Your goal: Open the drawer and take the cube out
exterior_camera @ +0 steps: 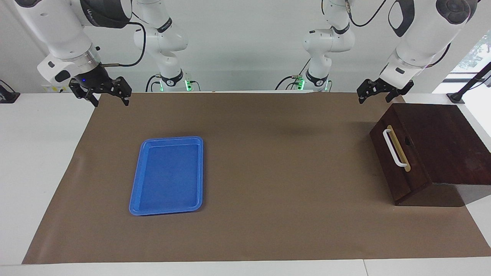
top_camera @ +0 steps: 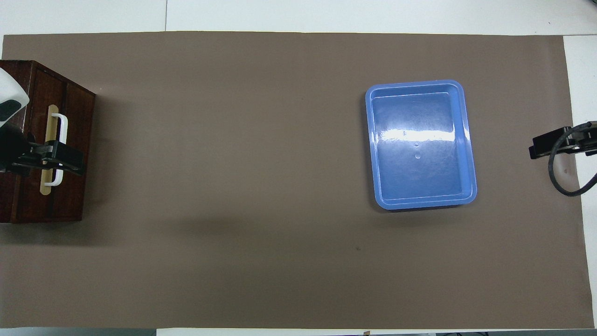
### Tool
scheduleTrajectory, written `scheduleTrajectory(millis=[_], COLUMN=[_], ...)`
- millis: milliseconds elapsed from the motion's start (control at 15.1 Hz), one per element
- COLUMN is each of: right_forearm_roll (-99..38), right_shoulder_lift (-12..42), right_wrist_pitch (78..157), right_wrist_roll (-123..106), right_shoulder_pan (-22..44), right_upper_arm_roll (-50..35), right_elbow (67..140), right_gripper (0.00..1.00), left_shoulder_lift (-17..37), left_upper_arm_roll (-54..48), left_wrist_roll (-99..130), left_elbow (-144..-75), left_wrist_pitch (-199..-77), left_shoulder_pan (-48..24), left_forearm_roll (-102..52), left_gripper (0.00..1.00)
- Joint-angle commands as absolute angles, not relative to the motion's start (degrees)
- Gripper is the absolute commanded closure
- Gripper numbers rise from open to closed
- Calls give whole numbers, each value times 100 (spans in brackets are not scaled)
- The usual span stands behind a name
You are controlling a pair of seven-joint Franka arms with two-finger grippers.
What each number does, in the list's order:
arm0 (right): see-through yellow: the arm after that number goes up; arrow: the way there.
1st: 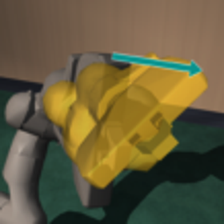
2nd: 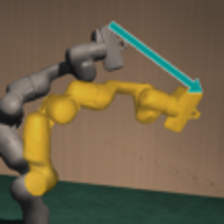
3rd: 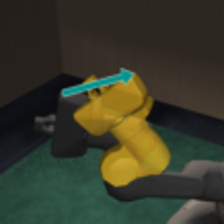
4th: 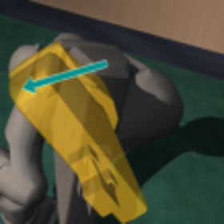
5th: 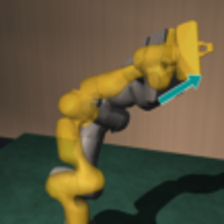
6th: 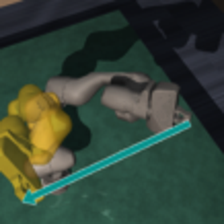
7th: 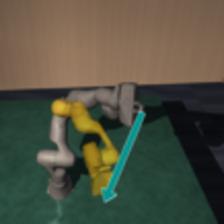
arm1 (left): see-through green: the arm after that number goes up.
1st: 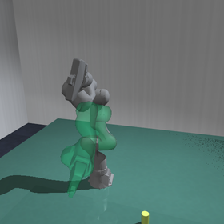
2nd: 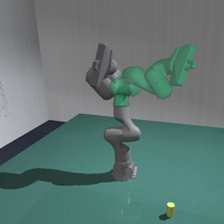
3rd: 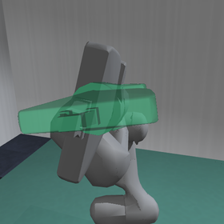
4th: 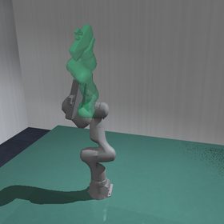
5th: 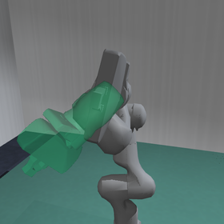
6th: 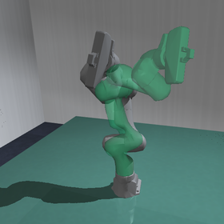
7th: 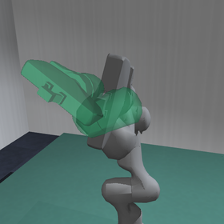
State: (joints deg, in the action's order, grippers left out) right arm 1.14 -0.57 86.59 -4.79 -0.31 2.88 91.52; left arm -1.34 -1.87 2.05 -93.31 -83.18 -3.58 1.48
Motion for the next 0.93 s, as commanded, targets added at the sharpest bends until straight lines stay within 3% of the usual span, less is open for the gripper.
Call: scheduleTrajectory(millis=[0, 863], right_forearm_roll=[18, 18], right_shoulder_lift=[-167, -158], right_wrist_pitch=[8675, 8684], right_wrist_roll=[-378, -404], right_shoulder_pan=[-62, -88], right_upper_arm_roll=[264, 264], right_elbow=[9264, 9264], right_gripper=[0, 0], left_shoulder_lift=[-176, -255], left_upper_arm_roll=[-114, -140], left_wrist_roll=[132, 176], left_elbow=[-9316, -9588], left_wrist_pitch=[-8367, -9007], left_shoulder_pan=[-439, -466], left_forearm_roll=[97, 377], left_gripper=[0, 0])
